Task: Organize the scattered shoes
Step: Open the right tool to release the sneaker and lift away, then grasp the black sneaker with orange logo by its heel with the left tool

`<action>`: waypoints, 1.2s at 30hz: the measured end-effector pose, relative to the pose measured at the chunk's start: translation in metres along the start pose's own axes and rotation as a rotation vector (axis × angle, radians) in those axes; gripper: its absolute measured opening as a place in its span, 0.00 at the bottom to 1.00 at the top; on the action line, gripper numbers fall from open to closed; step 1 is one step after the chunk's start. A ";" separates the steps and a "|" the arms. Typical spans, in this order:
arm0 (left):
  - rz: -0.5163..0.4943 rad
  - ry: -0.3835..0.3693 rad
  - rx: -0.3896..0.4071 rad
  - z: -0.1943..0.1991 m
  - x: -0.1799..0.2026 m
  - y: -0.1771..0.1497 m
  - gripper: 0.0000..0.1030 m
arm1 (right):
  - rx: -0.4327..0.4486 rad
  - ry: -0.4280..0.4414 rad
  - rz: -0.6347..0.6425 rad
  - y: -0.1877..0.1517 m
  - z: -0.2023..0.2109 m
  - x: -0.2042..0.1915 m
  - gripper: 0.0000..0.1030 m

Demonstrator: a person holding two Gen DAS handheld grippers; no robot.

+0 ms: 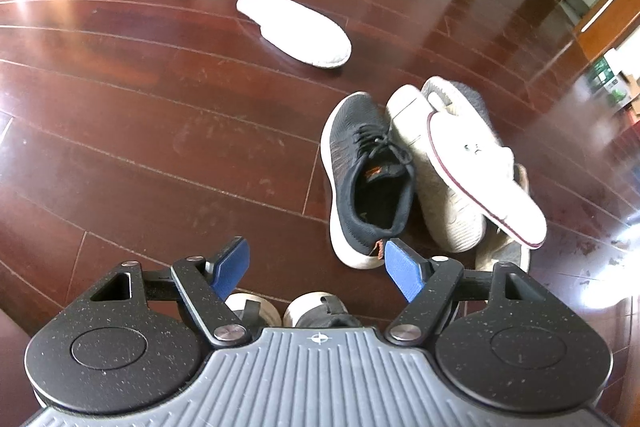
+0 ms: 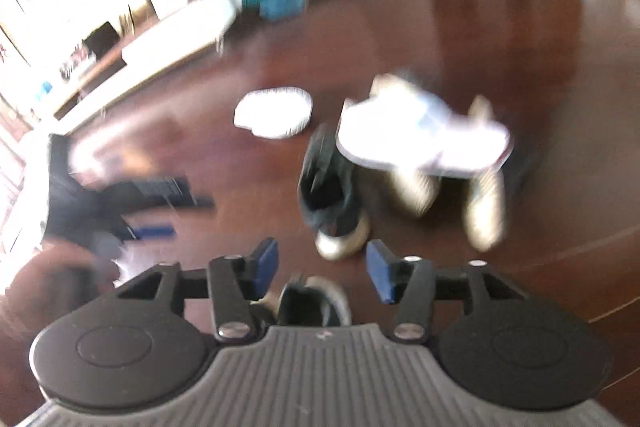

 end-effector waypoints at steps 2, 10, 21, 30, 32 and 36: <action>0.031 0.000 -0.021 -0.009 0.002 -0.002 0.78 | 0.045 -0.027 0.008 0.009 0.028 -0.002 0.66; 0.099 -0.011 -0.005 -0.063 0.019 0.011 0.78 | 0.232 -0.002 -0.040 0.003 0.041 0.029 0.86; 0.163 -0.061 -0.043 -0.164 0.022 0.020 0.68 | 0.107 -0.060 -0.068 -0.009 -0.034 0.108 0.87; 0.161 -0.014 -0.071 -0.194 0.027 0.018 0.57 | 0.052 -0.059 -0.113 -0.022 -0.031 0.110 0.87; 0.144 0.010 -0.078 -0.202 0.029 0.018 0.49 | 0.047 -0.048 -0.121 -0.022 -0.031 0.108 0.87; 0.181 0.008 -0.116 -0.211 0.026 0.017 0.28 | 0.042 -0.035 -0.102 -0.021 -0.033 0.101 0.87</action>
Point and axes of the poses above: each gripper's, at about its wrist camera, not at the fingertips, and z roughly against the way its jaws point, x to its right, y to its top, the point moved 2 cm from there along -z, roughly the way its jaws point, and after that the axes turned 6 degrees about z, right-handed, at the moved point
